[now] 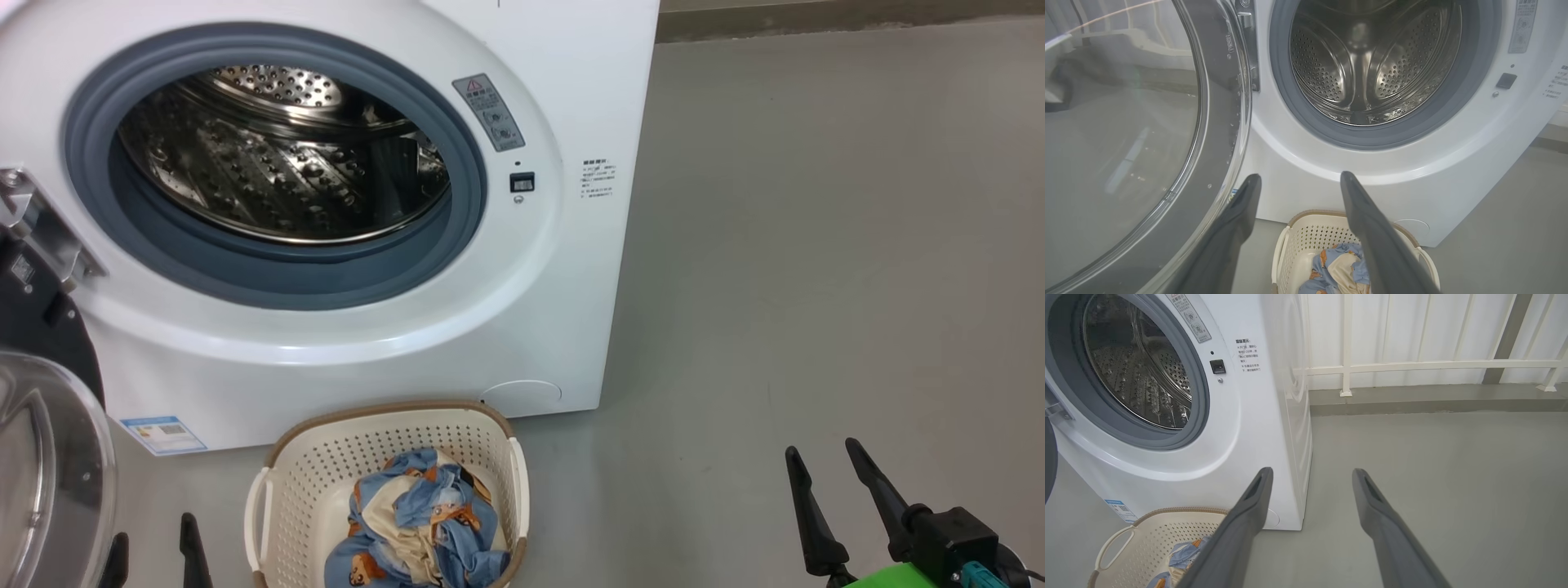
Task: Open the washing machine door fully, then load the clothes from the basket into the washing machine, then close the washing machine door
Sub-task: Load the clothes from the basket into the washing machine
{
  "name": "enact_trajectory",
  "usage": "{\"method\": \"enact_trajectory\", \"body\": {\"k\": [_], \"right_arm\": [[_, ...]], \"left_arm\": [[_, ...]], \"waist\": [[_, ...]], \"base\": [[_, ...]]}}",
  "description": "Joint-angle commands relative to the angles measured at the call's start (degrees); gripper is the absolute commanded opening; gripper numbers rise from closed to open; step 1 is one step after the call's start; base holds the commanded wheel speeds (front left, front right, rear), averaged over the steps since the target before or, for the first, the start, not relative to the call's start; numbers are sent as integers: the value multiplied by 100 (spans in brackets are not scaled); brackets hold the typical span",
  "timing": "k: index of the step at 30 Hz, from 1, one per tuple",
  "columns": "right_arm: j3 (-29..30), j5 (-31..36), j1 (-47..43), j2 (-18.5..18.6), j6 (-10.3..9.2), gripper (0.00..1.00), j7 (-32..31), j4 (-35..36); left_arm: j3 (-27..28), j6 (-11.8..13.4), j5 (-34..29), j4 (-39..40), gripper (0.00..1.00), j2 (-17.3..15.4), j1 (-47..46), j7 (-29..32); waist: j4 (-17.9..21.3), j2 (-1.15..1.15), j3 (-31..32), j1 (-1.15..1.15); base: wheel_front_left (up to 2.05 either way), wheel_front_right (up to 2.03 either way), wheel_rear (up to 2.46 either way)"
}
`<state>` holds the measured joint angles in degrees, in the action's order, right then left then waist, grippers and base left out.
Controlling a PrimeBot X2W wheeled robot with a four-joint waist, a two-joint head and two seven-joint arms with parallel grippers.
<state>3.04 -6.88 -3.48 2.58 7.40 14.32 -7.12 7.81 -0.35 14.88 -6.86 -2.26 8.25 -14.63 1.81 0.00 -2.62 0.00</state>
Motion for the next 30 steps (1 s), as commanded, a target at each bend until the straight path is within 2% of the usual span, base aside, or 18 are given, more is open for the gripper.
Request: {"method": "enact_trajectory", "body": {"k": [1,13,18,24,30], "right_arm": [[-139,-52,174,30,9,100,68,131],[-187,-83,249,30,9,100,68,122],[-239,-174,318,30,9,100,68,139],[-365,-382,424,30,9,100,68,148],[-549,-584,642,30,9,100,68,217]], "left_arm": [[150,-8,-11,120,100,-62,-172,-37],[148,-45,15,198,100,-62,-208,-37],[104,-133,-90,113,100,-62,-248,-37],[-102,-343,-296,-332,100,-68,-525,-37],[-397,-610,-190,-1250,100,-296,-1237,-32]], "waist": [[-5,0,-11,0],[-4,0,-148,0],[91,0,-322,0],[262,0,-711,0],[482,0,-1404,0]], "base": [[56,-56,0],[6,-6,0],[0,0,0],[0,0,0],[0,0,0]]}}
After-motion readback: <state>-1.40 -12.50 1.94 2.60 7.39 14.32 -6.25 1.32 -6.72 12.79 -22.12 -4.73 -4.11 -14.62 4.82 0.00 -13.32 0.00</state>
